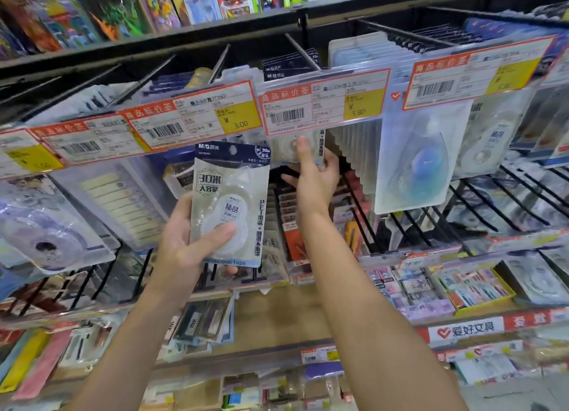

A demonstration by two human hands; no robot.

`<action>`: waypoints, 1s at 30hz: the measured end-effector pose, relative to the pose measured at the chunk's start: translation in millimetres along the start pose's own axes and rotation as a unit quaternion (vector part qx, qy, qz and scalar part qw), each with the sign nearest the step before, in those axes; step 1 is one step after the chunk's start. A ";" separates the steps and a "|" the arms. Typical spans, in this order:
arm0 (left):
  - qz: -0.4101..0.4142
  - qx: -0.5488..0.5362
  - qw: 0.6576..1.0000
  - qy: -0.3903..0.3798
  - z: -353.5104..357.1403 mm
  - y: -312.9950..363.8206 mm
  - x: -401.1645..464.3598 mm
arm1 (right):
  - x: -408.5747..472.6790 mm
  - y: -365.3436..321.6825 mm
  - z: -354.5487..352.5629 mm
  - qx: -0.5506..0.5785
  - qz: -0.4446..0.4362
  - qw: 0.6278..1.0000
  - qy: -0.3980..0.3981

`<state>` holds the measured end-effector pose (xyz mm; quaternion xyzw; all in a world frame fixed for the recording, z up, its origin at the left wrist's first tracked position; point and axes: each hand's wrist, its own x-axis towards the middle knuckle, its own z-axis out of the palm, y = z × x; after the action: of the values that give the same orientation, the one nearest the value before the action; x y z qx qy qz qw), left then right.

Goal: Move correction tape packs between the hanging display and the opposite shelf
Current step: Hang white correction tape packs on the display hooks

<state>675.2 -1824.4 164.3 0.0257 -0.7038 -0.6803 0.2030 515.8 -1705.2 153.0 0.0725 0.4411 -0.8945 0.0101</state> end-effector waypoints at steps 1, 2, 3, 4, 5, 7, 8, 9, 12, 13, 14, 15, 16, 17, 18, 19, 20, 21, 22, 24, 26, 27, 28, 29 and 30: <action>-0.002 -0.002 1.000 -0.005 -0.2 -0.7 2.2 | 3.4 1.8 1.9 0.000 -0.004 1.000 -0.004; -0.006 -0.007 1.000 -0.011 0.2 -1.2 4.2 | 6.9 3.9 3.7 0.000 -0.007 1.000 -0.006; -0.009 -0.012 1.000 -0.015 0.1 -1.8 6.3 | 9.9 5.5 5.4 -0.002 -0.010 1.000 -0.008; -0.011 -0.014 1.000 -0.018 -0.1 -2.0 8.3 | 12.2 6.7 7.0 -0.001 -0.013 1.000 -0.008; -0.010 -0.014 1.000 -0.020 -0.1 -2.1 10.4 | 14.2 7.5 8.5 0.001 -0.015 1.000 -0.006; -0.003 -0.011 1.000 -0.022 -0.2 -1.4 13.5 | 19.1 9.4 10.6 0.007 -0.018 1.000 -0.006; 0.000 -0.009 1.000 -0.023 -0.5 -0.8 14.7 | 21.5 10.5 11.3 0.009 -0.019 1.000 -0.005; 0.001 -0.007 1.000 -0.025 -0.6 0.2 15.5 | 23.1 10.8 12.0 0.008 -0.020 1.000 -0.003; 0.002 -0.003 0.999 -0.034 -2.2 1.3 17.3 | 30.2 12.4 12.7 -0.007 -0.018 1.000 -0.001; 0.003 -0.001 0.999 -0.033 -3.2 1.2 17.5 | 31.9 12.7 13.0 -0.014 -0.017 1.000 -0.002; 0.005 0.001 1.000 -0.030 -4.4 0.9 17.9 | 33.3 13.5 13.3 -0.020 -0.017 1.000 -0.003; 0.006 0.004 1.000 -0.027 -5.4 0.4 18.3 | 34.6 14.3 13.5 -0.027 -0.016 1.000 -0.003; 0.007 0.006 1.000 -0.026 -6.2 -0.6 18.6 | 36.0 15.4 13.5 -0.031 -0.018 0.999 -0.004; 0.007 0.007 1.000 -0.026 -6.7 -1.7 18.8 | 37.0 15.8 13.9 -0.033 -0.018 0.999 -0.006; 0.006 0.009 1.000 -0.026 -7.2 -2.7 19.2 | 37.5 15.8 14.1 -0.032 -0.018 0.999 -0.008; 0.005 0.011 1.000 -0.027 -7.0 -3.2 19.1 | 37.5 15.1 14.4 -0.033 -0.017 0.999 -0.009; 0.005 0.013 1.000 -0.027 -6.7 -3.3 19.0 | 37.6 14.4 14.6 -0.035 -0.016 0.999 -0.008; 0.005 0.014 1.000 -0.028 -6.0 -3.3 18.6 | 37.2 13.5 14.3 -0.040 -0.014 0.999 -0.007; 0.003 0.012 1.000 -0.029 -4.7 -3.0 18.1 | 36.5 13.1 13.5 -0.044 -0.012 0.999 -0.008; -0.003 0.005 1.000 -0.029 -2.4 -2.7 16.5 | 33.6 13.5 10.1 -0.052 0.002 0.999 -0.016; -0.007 -0.002 1.000 -0.027 0.4 -2.5 15.4 | 30.1 15.5 3.5 -0.070 0.021 0.997 -0.025; -0.006 -0.003 1.000 -0.027 2.0 -2.5 15.1 | 27.8 15.3 -1.0 -0.095 0.034 0.995 -0.026; -0.004 -0.004 1.000 -0.027 3.7 -2.9 14.7 | 25.8 14.5 -6.3 -0.126 0.050 0.990 -0.030; -0.002 -0.006 1.000 -0.026 5.9 -3.5 14.0 | 22.4 11.4 -12.0 -0.163 0.068 0.983 -0.042; -0.001 -0.009 1.000 -0.024 8.6 -3.9 13.3 | 19.1 8.6 -18.0 -0.203 0.085 0.973 -0.066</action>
<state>659.3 -1820.8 163.9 0.0082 -0.7020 -0.6875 0.1856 499.7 -1695.3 132.8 0.0472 0.6044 -0.7846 0.1301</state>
